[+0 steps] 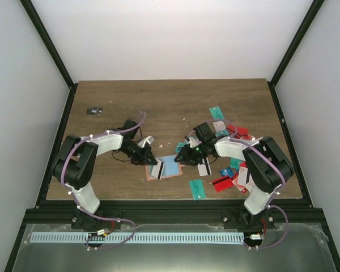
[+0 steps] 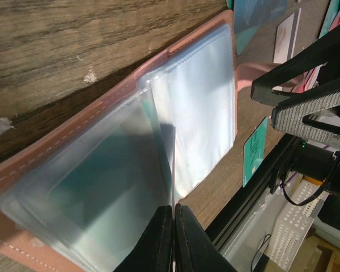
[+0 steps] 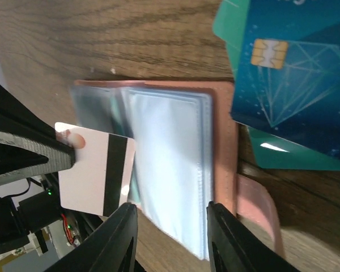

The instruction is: Put the credit cards into the card holder

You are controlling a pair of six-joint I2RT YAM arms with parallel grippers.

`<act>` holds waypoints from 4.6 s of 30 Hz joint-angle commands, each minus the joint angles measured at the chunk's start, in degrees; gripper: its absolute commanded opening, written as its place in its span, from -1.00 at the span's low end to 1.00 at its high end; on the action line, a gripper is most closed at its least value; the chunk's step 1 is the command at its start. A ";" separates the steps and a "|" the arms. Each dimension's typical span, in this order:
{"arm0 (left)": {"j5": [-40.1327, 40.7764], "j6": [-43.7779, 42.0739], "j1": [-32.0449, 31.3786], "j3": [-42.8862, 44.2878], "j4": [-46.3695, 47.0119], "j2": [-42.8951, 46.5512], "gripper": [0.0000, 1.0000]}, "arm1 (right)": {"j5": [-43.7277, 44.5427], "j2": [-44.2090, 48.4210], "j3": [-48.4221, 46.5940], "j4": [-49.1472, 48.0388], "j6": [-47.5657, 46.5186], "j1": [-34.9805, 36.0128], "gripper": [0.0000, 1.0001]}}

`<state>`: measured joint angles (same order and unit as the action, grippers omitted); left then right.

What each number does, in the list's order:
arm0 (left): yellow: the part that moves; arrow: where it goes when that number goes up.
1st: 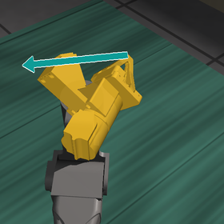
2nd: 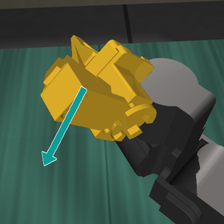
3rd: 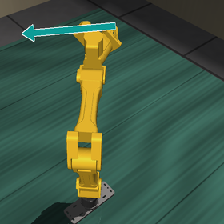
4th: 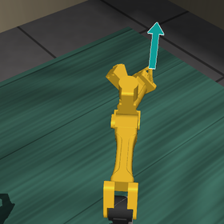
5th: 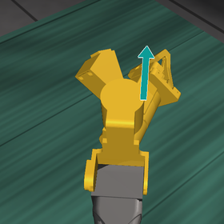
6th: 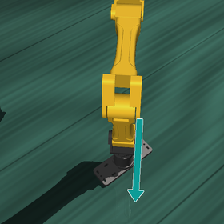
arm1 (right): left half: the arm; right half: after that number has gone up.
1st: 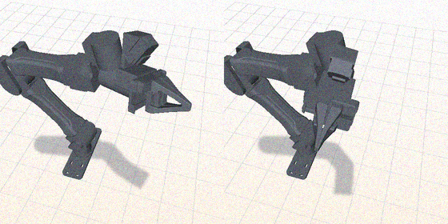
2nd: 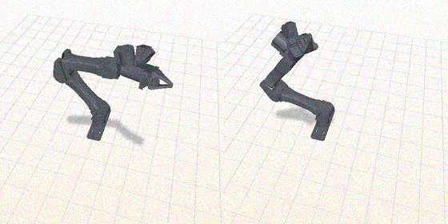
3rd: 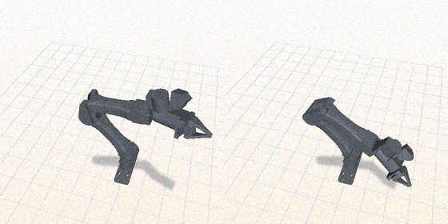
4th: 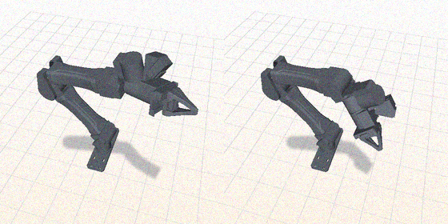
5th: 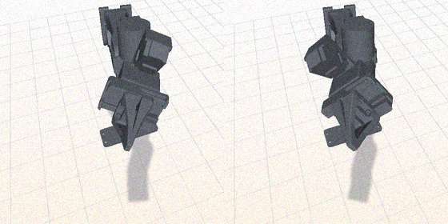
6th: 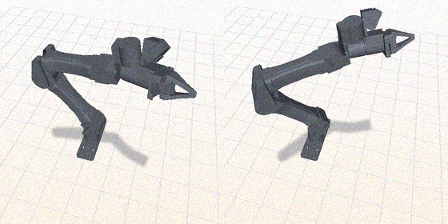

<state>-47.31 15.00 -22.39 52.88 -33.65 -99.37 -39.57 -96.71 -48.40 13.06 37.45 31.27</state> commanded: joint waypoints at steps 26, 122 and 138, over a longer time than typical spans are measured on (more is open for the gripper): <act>-2.21 7.83 -0.89 -0.21 10.74 -4.27 -0.92 | 0.64 -6.20 0.52 2.94 -6.92 0.46 -0.52; 12.38 17.01 -5.38 -4.94 19.68 1.00 -0.92 | -3.80 -8.65 2.27 4.36 -5.55 0.46 -0.71; 11.01 20.50 -7.92 -6.38 25.74 -3.29 -0.92 | -4.64 -9.97 1.07 3.40 -4.41 0.46 -0.71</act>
<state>-37.34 34.98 -29.32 47.44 -8.88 -100.07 -46.13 -103.46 -47.88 14.04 32.49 30.50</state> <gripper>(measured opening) 0.041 0.142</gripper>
